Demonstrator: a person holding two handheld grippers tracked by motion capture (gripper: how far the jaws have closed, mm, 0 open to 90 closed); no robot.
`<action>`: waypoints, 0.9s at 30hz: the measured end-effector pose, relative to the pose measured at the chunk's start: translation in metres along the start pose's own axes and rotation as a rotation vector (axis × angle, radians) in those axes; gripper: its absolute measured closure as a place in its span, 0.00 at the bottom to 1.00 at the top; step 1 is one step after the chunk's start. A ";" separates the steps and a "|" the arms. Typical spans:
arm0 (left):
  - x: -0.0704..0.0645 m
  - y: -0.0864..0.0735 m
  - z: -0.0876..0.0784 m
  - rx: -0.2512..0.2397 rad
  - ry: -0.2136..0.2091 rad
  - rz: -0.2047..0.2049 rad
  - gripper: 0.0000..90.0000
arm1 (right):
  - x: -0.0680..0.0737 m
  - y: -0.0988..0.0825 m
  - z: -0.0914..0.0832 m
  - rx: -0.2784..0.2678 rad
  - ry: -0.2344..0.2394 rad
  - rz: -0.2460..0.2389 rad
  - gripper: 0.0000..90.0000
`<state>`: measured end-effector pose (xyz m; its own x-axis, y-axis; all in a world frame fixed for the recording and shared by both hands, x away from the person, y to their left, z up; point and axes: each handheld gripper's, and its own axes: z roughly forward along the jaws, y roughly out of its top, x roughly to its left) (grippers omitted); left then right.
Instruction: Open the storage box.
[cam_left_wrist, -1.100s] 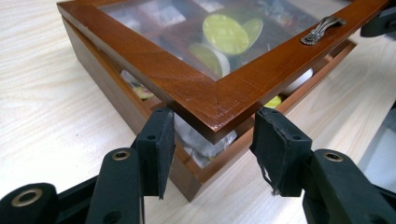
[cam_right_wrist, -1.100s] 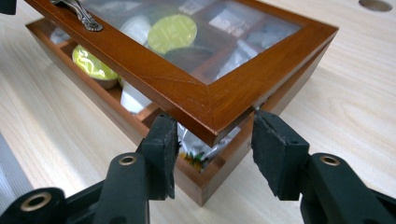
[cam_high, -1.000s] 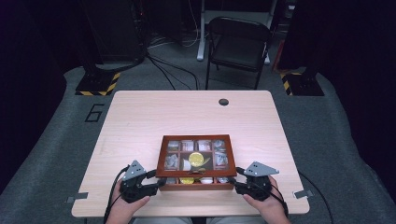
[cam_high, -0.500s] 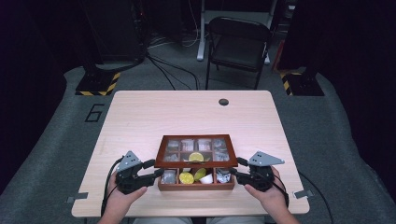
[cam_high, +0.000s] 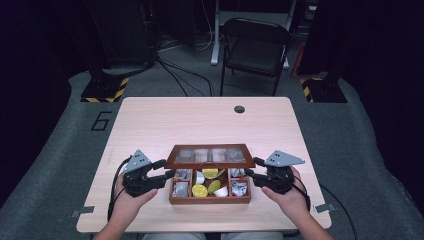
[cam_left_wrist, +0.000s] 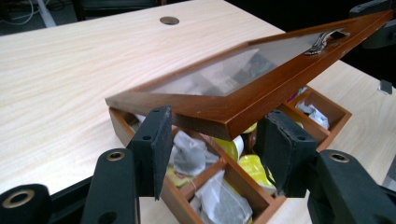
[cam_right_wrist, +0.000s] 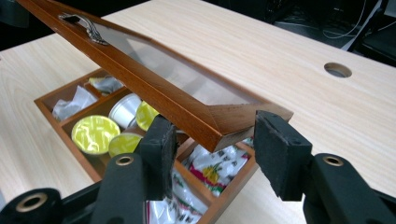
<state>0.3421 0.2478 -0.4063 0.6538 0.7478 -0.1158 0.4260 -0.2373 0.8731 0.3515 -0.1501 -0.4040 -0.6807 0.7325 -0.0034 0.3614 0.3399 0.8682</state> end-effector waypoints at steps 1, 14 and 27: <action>0.001 0.003 0.000 -0.003 0.001 0.001 0.52 | -0.001 0.002 0.000 -0.002 0.003 -0.008 0.55; 0.010 0.030 0.005 -0.023 0.024 0.044 0.53 | -0.016 0.029 0.008 0.001 -0.005 -0.014 0.55; 0.022 0.040 0.014 -0.050 0.034 0.009 0.55 | -0.032 0.034 0.027 0.009 -0.034 0.014 0.59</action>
<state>0.3823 0.2461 -0.3811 0.6354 0.7667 -0.0920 0.3879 -0.2139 0.8965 0.4026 -0.1461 -0.3873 -0.6540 0.7564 -0.0084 0.3761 0.3348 0.8640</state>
